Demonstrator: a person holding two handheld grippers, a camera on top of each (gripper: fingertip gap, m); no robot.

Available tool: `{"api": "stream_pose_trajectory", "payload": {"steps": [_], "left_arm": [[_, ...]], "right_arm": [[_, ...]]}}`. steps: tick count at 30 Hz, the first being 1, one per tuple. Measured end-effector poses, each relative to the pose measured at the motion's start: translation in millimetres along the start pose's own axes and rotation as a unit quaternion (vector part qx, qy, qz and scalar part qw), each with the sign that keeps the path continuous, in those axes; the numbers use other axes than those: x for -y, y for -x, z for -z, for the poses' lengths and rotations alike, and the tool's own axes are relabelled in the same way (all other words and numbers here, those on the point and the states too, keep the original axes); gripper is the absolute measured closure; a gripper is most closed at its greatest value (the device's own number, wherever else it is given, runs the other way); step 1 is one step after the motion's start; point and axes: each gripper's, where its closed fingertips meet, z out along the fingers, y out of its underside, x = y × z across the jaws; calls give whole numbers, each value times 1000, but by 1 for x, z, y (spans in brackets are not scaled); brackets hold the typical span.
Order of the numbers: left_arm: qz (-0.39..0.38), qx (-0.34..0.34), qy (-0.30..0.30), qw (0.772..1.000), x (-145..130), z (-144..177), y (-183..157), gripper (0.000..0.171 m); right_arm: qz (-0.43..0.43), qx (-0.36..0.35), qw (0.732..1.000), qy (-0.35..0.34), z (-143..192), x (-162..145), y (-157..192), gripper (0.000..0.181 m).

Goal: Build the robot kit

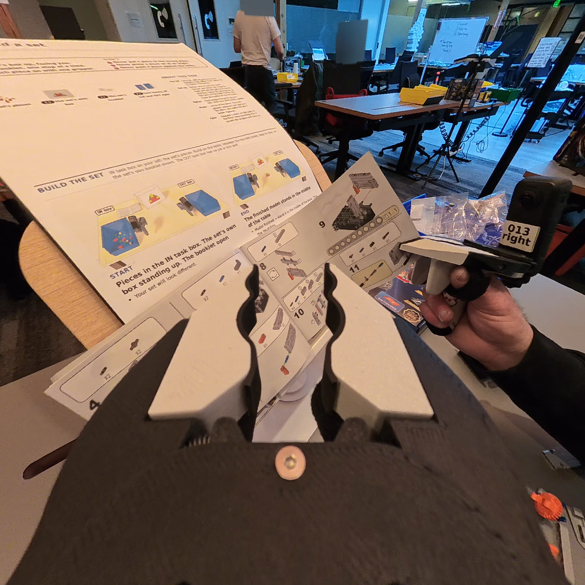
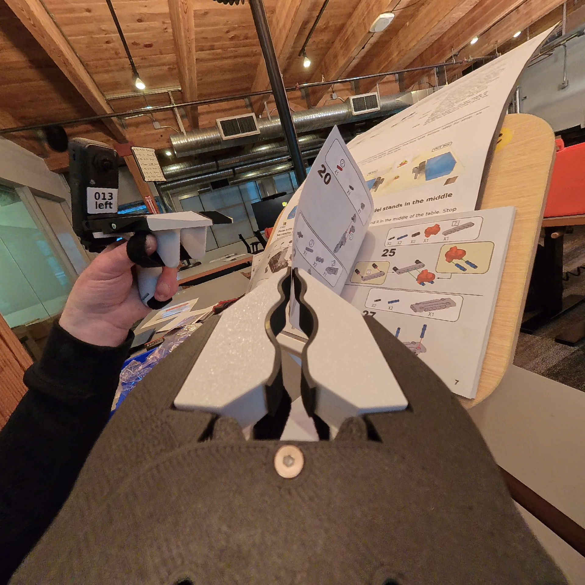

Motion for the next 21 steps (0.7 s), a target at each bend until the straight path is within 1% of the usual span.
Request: {"api": "stream_pose_trajectory", "payload": {"steps": [4,9,13,16,19,21], "left_arm": [[2,-14,1,1000,-1,-5,-6,133],[14,-56,5,998,-6,-21,-23,133],[27,-105,14,994,-13,-36,-41,131],[48,-154,13,987,-14,-40,-56,130],[63,-176,14,982,-16,-41,-59,128],[69,-182,18,981,-18,-41,-59,129]], "right_arm": [[3,3,1000,3,-1,0,2,181],[21,22,999,18,-6,-5,13,181],[61,51,996,48,-15,-14,34,181],[100,66,990,79,-24,-26,51,181],[132,67,983,105,-32,-38,61,181],[141,64,982,111,-36,-43,65,181]]}}
